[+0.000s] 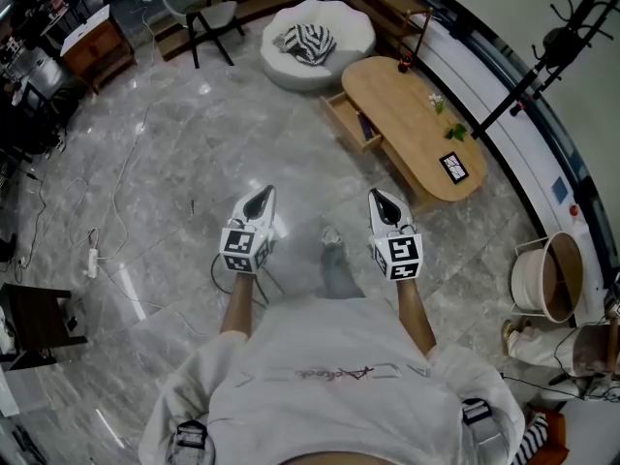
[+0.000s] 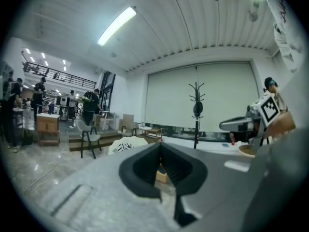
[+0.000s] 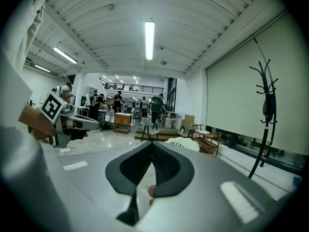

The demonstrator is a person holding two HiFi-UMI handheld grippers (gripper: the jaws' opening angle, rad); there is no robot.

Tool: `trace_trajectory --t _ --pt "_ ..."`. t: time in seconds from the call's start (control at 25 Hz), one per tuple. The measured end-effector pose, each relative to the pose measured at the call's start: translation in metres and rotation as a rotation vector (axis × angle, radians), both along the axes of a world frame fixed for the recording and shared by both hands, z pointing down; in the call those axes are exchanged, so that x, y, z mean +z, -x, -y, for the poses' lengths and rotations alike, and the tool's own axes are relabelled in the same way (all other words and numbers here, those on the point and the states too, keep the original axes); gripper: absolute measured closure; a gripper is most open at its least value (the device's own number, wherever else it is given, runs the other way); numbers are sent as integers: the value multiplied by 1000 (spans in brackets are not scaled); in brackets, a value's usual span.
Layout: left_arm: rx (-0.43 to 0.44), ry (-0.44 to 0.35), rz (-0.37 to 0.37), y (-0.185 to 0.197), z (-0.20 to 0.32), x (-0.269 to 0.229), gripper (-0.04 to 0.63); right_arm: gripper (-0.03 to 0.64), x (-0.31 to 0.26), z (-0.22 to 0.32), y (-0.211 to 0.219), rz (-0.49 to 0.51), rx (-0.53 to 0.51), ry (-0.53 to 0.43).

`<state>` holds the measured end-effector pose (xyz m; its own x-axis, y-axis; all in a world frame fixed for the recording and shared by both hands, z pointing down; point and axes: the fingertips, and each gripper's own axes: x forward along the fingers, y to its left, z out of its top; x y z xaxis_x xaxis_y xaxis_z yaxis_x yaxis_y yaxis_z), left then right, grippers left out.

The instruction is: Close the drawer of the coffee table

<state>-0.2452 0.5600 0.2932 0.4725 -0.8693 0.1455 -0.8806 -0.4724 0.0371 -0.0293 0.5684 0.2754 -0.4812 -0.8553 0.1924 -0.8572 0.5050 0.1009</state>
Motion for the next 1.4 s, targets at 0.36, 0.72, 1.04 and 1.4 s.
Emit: trace_trajectory --t 0.36,0.72,1.04,1.4 --pt "-6 6 5 0 65 11 597 614 13 67 3 9 -6 5" --pt "-8 6 8 0 167 6 597 614 10 167 4 13 -11 4" --pt "19 14 11 -17 258 -1 597 614 -1 258 -4 12 -6 1" --pt "15 30 8 -32 348 -4 597 614 -3 348 -16 4 -18 22"
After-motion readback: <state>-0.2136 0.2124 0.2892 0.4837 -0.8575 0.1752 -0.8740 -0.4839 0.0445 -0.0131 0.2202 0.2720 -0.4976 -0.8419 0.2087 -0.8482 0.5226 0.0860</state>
